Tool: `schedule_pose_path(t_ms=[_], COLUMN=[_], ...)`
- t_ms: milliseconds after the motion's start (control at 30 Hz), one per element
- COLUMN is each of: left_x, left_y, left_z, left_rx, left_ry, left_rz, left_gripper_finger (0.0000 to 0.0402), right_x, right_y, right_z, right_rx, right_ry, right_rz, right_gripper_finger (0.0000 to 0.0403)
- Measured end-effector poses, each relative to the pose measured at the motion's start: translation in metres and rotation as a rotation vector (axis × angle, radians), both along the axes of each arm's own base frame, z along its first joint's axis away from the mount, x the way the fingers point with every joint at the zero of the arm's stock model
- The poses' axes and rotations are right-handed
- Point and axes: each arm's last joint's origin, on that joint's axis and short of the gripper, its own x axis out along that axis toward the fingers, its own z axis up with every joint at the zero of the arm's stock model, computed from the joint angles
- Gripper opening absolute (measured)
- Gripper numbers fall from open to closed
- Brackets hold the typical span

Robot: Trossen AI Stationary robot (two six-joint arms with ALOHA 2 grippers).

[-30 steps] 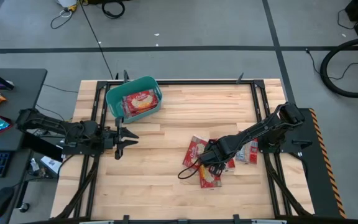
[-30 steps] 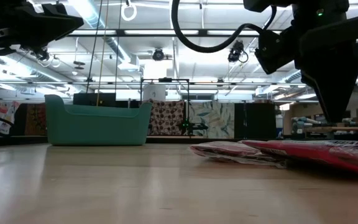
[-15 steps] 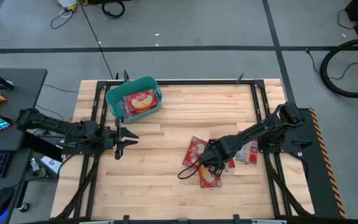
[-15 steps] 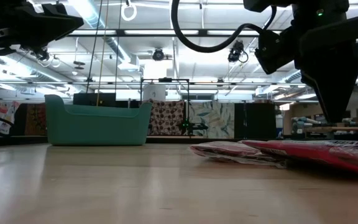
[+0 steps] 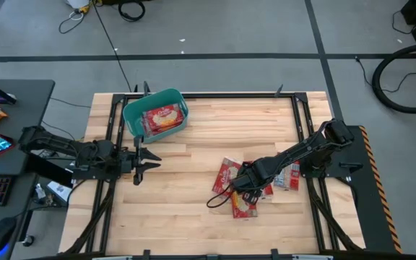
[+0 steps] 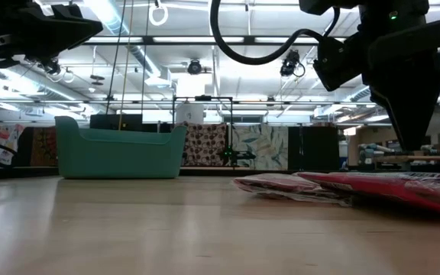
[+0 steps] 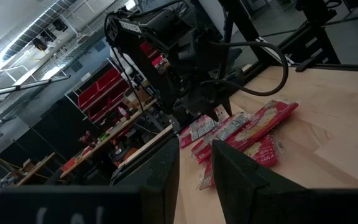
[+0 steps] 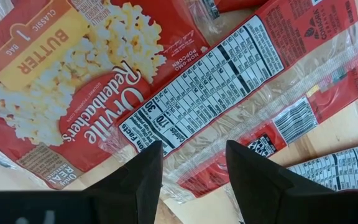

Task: Sort popcorn bags into baskets
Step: Put the red popcorn bag into the green bin

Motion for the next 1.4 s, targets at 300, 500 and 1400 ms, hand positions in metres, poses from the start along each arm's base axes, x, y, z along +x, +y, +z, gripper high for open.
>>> schedule_pose_path(t_ms=[300, 500, 1400], left_x=[0.0, 0.0, 0.0], left_y=[0.0, 0.0, 0.0], left_z=[0.0, 0.0, 0.0], left_rx=[0.0, -0.001, -0.01], left_ry=[-0.001, -0.003, 0.002], left_rz=[0.0, 0.0, -0.001], left_gripper_finger=[0.0098, 0.0098, 0.0098], right_x=[0.008, 0.013, 0.076], right_y=[-0.011, -0.017, -0.033], right_z=[0.0, -0.002, -0.019], right_rx=[0.107, 0.119, -0.241], right_ry=[-0.01, -0.021, 0.209], right_rz=[-0.045, -0.04, -0.207], right_gripper_finger=[0.0181, 0.0181, 0.0182])
